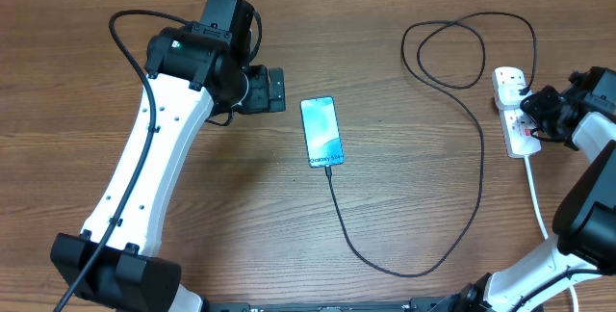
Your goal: Plug charger to phone and switch on socket
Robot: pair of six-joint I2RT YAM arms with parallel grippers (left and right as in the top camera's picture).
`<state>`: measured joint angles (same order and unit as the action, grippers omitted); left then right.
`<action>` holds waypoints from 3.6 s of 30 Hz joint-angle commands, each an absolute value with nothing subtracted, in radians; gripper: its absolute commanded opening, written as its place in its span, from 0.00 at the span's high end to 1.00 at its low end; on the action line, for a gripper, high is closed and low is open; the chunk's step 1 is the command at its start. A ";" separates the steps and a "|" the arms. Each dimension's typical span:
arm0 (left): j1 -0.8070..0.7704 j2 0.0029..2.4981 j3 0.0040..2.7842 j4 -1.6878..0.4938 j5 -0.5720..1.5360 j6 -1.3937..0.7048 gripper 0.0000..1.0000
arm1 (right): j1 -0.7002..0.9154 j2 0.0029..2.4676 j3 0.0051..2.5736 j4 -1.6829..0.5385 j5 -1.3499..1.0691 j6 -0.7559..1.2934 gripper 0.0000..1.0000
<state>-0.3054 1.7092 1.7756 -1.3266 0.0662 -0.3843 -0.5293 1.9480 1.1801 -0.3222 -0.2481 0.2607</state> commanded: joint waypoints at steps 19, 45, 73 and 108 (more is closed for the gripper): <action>-0.302 1.697 1.792 -1.328 0.052 -0.363 0.00 | -0.426 1.968 1.185 -0.429 -0.316 0.207 0.96; -0.302 1.697 1.792 -1.326 0.053 -0.374 0.00 | -0.280 1.367 1.686 -1.160 -0.295 0.174 0.96; -0.436 1.491 1.768 -1.349 -0.006 -0.433 0.00 | 0.198 0.966 1.632 -1.449 -0.171 0.212 0.00; -0.843 0.634 1.010 -1.129 -0.366 -0.614 0.01 | 0.198 0.565 0.949 -1.109 -0.215 0.220 0.00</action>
<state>-0.8490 0.6312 1.0199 -1.1294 -0.3416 -0.6006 0.1925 0.5758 0.9508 -1.1122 -0.2066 0.2134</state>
